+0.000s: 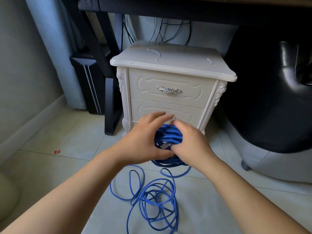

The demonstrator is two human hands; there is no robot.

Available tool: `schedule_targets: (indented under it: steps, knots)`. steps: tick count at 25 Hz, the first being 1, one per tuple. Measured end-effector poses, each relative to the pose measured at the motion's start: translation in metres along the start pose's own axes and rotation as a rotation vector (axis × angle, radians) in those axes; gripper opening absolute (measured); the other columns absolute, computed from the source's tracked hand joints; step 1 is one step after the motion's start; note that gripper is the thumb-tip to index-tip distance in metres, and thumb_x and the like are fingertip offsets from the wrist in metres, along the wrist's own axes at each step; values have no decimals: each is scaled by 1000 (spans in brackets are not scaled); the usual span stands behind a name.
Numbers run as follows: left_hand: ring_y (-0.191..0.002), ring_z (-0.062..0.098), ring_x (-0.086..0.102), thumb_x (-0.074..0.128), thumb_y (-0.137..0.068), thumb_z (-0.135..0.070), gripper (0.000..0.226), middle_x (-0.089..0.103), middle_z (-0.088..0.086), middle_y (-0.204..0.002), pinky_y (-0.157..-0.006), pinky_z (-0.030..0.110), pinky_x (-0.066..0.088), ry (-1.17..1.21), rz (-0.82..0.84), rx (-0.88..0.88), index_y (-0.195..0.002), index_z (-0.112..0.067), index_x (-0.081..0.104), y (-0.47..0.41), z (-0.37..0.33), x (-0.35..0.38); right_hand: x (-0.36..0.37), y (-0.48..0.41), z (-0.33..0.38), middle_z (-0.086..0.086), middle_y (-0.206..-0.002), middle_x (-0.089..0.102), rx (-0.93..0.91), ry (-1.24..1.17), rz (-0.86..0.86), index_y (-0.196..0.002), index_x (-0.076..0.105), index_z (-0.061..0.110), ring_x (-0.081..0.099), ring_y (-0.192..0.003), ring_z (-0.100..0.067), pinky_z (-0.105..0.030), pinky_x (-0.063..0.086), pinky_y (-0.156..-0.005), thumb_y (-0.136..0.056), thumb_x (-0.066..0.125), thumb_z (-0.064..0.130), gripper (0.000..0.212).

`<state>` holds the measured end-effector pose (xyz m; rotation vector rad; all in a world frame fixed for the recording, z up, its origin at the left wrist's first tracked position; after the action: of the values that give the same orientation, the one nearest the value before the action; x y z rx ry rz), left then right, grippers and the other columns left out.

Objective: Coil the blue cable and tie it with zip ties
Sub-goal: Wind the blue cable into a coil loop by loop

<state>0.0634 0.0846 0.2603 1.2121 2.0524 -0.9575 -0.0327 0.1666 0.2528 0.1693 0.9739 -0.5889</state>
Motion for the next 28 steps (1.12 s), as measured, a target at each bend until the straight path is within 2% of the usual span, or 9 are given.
schedule_targets:
  steps: [2, 4, 7, 12, 17, 20, 23, 26, 28]
  knots:
    - [-122, 7, 46, 78, -71, -34, 91, 50, -10, -132, -103, 18, 36, -80, 16, 2, -150, -32, 32, 1, -1, 7, -1, 3, 15, 11, -101, 57, -105, 118, 6, -107, 51, 26, 53, -91, -19, -29, 37, -70, -72, 62, 11, 40]
    - [-101, 11, 55, 72, -72, -29, 81, 56, -13, -109, -86, 25, 46, -124, 11, -108, -145, -32, 37, 0, 4, 5, -2, 5, 18, 12, -96, 53, -109, 135, 14, -115, 45, 27, 49, -85, -18, -30, 34, -70, -75, 61, 13, 46]
    - [-77, 15, 56, 71, -70, -22, 39, 58, -12, -81, -64, 23, 43, -134, -21, -197, -106, -24, 58, -3, 8, 0, 1, 7, 17, 10, -91, 54, -71, 91, 58, -123, 33, 30, 49, -81, -20, -32, 34, -69, -76, 64, 17, 58]
    - [-55, 14, 53, 71, -59, -11, 26, 61, -7, -62, -51, 22, 41, 278, -84, -443, -81, -21, 63, 2, 33, -7, -6, 5, -1, 16, -118, 53, 6, -231, 110, -138, 33, 43, 56, -101, -7, -22, 42, -87, -71, 78, 30, 82]
    - [-65, 22, 50, 63, -47, -8, 32, 53, 6, -66, -62, 33, 38, 737, -179, -696, -79, -7, 62, 8, 56, -7, 10, 5, -32, 12, -125, 62, 165, -670, 178, -142, 36, 40, 61, -112, -2, -32, 48, -102, -70, 86, 33, 88]
    - [-66, 25, 51, 58, -56, -1, 16, 51, 11, -73, -60, 32, 43, 1012, -202, -775, -69, -9, 55, 11, 56, 1, 28, 8, -31, -3, -119, 67, 240, -822, 193, -132, 43, 32, 66, -108, -17, -46, 52, -98, -73, 84, 28, 72]
    - [-76, 30, 56, 49, -72, 4, 12, 55, 15, -83, -72, 40, 54, 1230, -200, -836, -77, -3, 56, 11, 53, 16, 43, 8, -25, -11, -109, 71, 290, -1087, 127, -123, 51, 20, 69, -103, -29, -56, 51, -97, -68, 82, 21, 63]
    - [-80, 27, 61, 55, -79, 2, 9, 60, 14, -85, -80, 41, 56, 1260, -182, -840, -82, -4, 60, 14, 41, 29, 33, 4, -30, -22, -103, 68, 360, -1277, -79, -116, 58, 13, 68, -101, -39, -56, 50, -97, -69, 78, 7, 51]
    - [-87, 23, 65, 66, -81, -7, 8, 66, 10, -86, -87, 41, 54, 1108, -116, -835, -89, -8, 66, 18, 39, 33, 21, 1, -37, -22, -92, 62, 394, -1244, -156, -104, 61, 15, 66, -91, -38, -54, 52, -95, -70, 72, -4, 41]
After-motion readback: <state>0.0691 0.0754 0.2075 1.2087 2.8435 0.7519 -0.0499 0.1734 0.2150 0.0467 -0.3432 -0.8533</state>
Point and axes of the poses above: each hand's wrist, its own y-axis away from the middle knuckle, its own x-axis out of the palm, z = x × y, the point moved 7 cm from there along -y, towards the middle knuckle
